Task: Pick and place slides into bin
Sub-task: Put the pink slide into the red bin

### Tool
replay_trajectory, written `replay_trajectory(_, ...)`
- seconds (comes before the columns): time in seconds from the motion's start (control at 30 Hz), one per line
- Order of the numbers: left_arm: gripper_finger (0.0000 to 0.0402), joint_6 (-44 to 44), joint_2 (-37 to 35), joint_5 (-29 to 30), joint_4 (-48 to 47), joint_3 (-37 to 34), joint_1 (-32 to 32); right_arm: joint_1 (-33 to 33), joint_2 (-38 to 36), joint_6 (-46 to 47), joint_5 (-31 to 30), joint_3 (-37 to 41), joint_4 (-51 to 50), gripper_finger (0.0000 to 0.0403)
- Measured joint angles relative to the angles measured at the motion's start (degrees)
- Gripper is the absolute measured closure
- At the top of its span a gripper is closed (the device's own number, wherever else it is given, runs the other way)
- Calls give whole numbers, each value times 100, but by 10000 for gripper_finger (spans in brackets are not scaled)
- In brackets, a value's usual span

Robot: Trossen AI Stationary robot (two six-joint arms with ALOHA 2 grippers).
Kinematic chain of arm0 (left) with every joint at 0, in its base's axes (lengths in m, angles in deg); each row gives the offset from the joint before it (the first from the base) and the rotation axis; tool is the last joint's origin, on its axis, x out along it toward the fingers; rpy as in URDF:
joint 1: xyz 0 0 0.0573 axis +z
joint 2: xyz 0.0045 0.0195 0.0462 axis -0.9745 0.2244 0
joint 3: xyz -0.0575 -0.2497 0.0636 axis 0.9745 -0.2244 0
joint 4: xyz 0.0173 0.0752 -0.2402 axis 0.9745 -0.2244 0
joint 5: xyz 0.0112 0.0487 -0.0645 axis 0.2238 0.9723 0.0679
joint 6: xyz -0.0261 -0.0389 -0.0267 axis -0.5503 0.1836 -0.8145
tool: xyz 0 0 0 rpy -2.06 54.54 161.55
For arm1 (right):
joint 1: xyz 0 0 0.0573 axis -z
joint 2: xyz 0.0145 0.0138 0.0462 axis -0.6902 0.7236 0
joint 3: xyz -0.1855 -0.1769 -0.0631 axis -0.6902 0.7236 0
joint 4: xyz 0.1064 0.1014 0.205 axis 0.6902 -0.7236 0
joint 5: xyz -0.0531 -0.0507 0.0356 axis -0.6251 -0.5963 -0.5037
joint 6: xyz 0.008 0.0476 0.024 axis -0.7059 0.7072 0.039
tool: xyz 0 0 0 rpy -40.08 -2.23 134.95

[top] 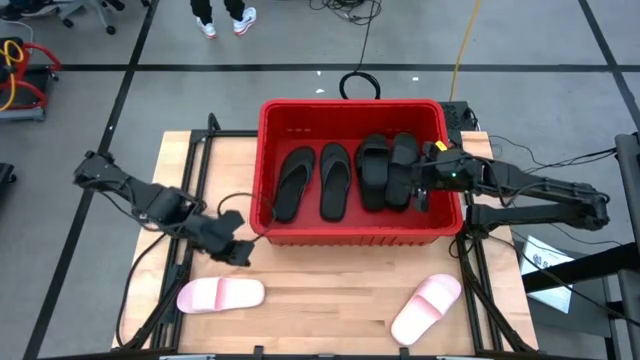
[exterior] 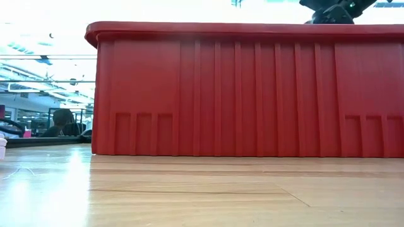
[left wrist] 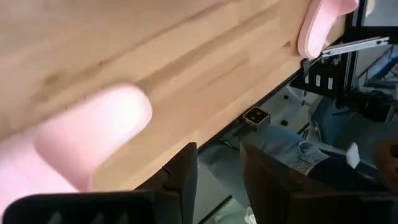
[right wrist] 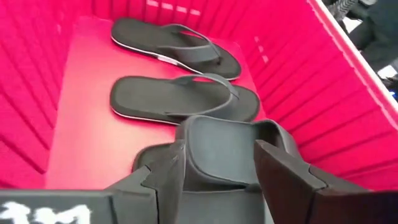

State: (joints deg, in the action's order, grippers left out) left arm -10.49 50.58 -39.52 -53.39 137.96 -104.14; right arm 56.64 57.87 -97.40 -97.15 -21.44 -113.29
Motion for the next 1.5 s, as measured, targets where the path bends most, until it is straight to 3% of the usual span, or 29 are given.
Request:
replay_trajectory(0.23, 284, -900, 152, 494, -550, 0, -945, 0, -139, -6, 257, 0, 2, 226)
replay_trajectory(0.47, 284, -1504, 453, 480, -1037, 2, -1339, 0, -156, 4, 257, 0, 0, 223)
replay_trajectory(0.73, 284, -2220, 888, 272, -1130, 2, -1595, 0, -155, 169, 257, 0, 1, 226)
replay_trajectory(0.83, 284, -2120, 1177, 268, -1153, 2, -1719, 0, -155, 376, 257, 0, 2, 225)
replay_trajectory(1.07, 284, -1959, 1866, -516, -1159, 2, -1766, 0, -155, 988, 257, 0, 245, 229)
replay_trajectory(1.5, 284, -2292, 2745, -640, -1480, 2, -1607, 2, -155, 1056, 255, 0, 352, 231)
